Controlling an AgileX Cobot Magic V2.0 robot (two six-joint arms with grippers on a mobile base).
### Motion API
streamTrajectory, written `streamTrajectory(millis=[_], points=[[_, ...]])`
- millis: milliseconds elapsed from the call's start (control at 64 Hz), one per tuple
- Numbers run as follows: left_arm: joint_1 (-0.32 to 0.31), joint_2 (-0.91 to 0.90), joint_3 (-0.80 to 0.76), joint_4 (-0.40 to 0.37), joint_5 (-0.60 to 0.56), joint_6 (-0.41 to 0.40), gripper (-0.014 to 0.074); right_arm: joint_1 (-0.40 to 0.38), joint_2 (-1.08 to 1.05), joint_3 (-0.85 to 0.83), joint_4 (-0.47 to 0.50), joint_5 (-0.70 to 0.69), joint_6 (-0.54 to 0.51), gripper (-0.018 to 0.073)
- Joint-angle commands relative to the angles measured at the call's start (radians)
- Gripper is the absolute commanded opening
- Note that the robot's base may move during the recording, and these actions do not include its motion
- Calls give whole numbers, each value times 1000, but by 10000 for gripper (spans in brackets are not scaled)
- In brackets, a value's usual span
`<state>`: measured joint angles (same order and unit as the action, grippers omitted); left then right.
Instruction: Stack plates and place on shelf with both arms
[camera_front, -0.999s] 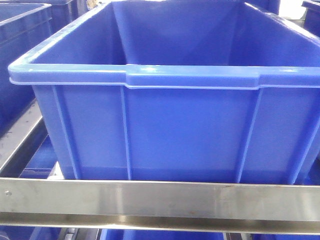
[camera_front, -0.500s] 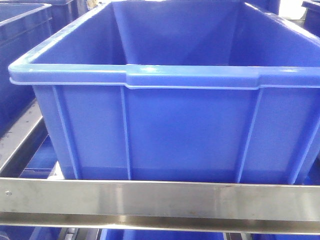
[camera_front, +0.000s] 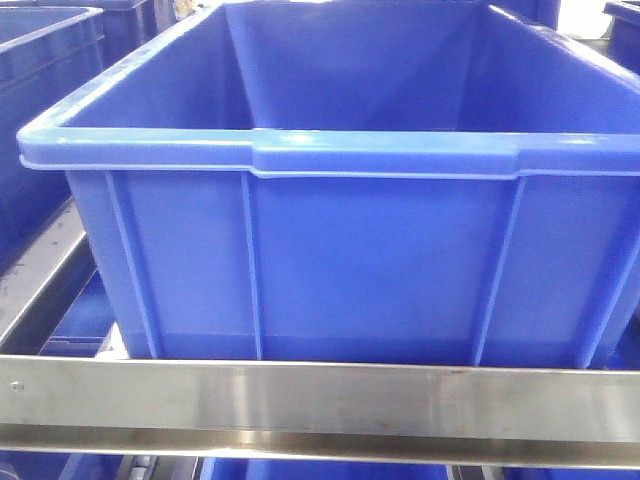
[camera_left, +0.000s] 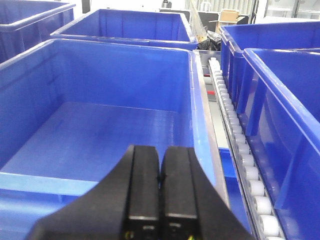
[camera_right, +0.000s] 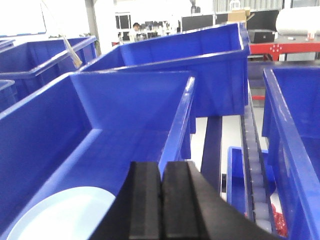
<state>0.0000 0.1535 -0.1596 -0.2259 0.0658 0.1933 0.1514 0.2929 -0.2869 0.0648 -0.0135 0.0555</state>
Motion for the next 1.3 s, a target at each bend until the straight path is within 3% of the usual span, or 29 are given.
streamTrajectory(millis=[0,312,609,1015,1280], points=[[0,12,-32,-8,-80,-4,80,-5,6,-27,-8,-93,-11,49],[0,12,-32,-8,-80,-4,80,-12,-7,-17,-8,-53,-11,49],[0,12,-32,-8,-80,-4,80,-160,-131,124,-24,-8,-11,49],[0,12,-32,-8,-80,-4,80,-161,-313,320,-25,7,-9,49],[0,12,-32,-8,-80,-4,80,-161,-322,316,-32,48,-9,49]])
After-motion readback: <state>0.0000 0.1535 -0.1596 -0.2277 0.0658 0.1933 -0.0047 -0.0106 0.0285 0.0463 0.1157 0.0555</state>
